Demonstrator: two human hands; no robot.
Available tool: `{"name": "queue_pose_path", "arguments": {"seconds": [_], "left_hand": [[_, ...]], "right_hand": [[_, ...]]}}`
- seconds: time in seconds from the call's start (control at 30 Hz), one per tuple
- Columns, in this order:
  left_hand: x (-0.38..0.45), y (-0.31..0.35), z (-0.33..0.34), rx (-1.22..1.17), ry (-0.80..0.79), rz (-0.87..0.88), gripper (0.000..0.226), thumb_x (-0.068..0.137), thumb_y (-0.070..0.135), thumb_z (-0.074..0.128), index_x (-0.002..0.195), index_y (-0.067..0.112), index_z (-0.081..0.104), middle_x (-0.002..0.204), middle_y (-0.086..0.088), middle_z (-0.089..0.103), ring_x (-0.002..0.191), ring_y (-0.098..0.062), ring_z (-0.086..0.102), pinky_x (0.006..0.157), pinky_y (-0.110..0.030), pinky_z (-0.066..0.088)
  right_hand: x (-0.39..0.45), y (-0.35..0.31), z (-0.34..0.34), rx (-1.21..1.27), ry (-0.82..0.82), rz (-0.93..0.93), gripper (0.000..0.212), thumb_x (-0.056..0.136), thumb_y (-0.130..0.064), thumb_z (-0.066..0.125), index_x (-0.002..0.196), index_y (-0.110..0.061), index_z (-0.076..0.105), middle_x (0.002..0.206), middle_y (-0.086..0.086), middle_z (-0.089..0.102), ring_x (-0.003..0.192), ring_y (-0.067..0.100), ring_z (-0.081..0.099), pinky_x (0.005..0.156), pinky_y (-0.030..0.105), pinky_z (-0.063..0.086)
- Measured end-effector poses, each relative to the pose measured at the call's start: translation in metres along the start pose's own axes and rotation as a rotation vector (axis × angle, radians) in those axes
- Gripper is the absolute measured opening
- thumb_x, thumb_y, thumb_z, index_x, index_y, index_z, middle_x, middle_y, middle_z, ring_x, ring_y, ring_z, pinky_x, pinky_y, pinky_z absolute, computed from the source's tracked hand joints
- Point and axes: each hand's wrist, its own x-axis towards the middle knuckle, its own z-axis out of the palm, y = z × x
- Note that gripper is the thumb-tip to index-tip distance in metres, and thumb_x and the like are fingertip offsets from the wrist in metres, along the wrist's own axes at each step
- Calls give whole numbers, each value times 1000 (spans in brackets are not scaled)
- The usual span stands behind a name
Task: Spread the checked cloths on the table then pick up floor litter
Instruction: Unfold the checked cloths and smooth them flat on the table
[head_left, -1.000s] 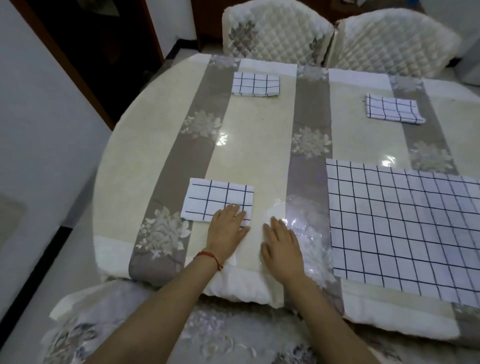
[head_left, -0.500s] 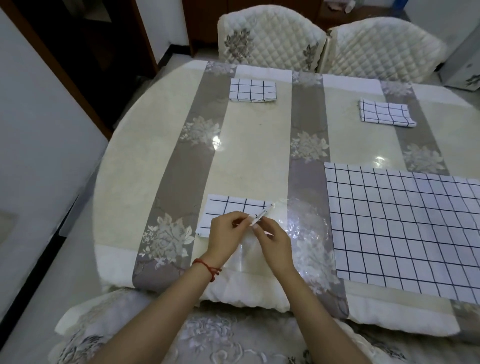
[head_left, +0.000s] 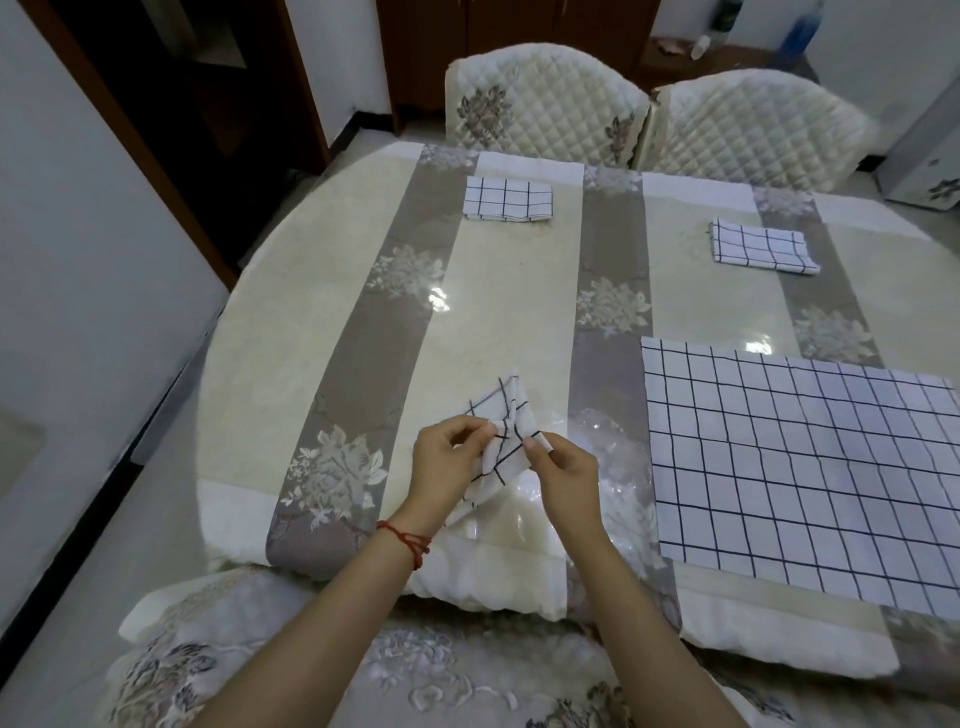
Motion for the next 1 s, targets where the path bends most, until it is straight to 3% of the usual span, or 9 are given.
{"name": "queue_pose_path", "arguments": {"seconds": [0.17, 0.27, 0.37, 0.47, 0.57, 0.67, 0.77, 0.9, 1.0], "left_hand": [[7, 13, -16, -131, 156, -13, 23, 89, 6, 56, 68, 14, 60, 69, -3, 60, 60, -4, 61, 58, -14, 53], [14, 21, -30, -97, 258, 28, 23, 89, 10, 57, 67, 18, 58, 67, 1, 57, 63, -8, 52, 57, -12, 47], [16, 33, -40, -29, 289, 111, 25, 88, 12, 59, 65, 21, 57, 64, 2, 54, 63, -6, 47, 59, -11, 42], [20, 43, -44, 13, 321, 164, 24, 87, 12, 60, 65, 20, 57, 66, 1, 56, 67, -13, 50, 64, -19, 43], [17, 52, -42, 67, 354, 201, 8, 88, 13, 59, 80, 13, 60, 74, 6, 59, 75, -11, 54, 70, -13, 46], [12, 58, -29, 266, 246, 289, 25, 88, 19, 60, 111, 12, 60, 103, 7, 60, 99, -9, 54, 87, -23, 42], [10, 66, -9, 522, 54, 569, 45, 81, 39, 60, 118, 12, 61, 116, 2, 63, 109, -13, 54, 97, -32, 41], [4, 76, 18, 544, -259, 563, 24, 83, 24, 64, 105, 13, 69, 102, -2, 71, 96, -14, 64, 88, -24, 48], [10, 77, 21, 424, -239, 475, 8, 84, 10, 64, 85, 10, 72, 76, 10, 68, 74, 5, 62, 74, -16, 48]], "right_hand": [[8, -5, -32, 44, 206, 8, 31, 87, -8, 58, 59, -4, 47, 56, 3, 36, 49, 3, 31, 47, 14, 27], [18, -8, -55, 22, 291, -24, 31, 86, -12, 60, 65, 8, 50, 64, 10, 36, 60, 16, 33, 53, 24, 27], [26, -16, -70, 22, 299, -48, 34, 84, -15, 63, 75, 15, 53, 68, 11, 44, 66, 17, 38, 57, 21, 33], [29, -31, -76, 20, 249, -66, 32, 83, -16, 65, 63, 5, 54, 63, 9, 43, 62, 15, 38, 59, 22, 33], [28, -42, -75, 11, 199, -74, 32, 82, -15, 66, 53, -19, 54, 56, 1, 47, 58, 10, 41, 62, 24, 37], [24, -54, -67, -38, 102, -117, 27, 82, -12, 67, 60, -27, 62, 50, -14, 59, 54, 0, 53, 64, 18, 45], [18, -68, -57, -134, 7, -174, 24, 81, -12, 68, 67, -31, 64, 64, -2, 64, 66, 9, 57, 69, 25, 46], [12, -81, -49, -268, -60, -280, 21, 81, -16, 68, 70, -34, 67, 75, 16, 69, 73, 30, 61, 68, 34, 48], [12, -82, -57, -249, -62, -225, 15, 80, -20, 69, 76, -34, 69, 80, 10, 72, 77, 23, 64, 73, 33, 50]]}}
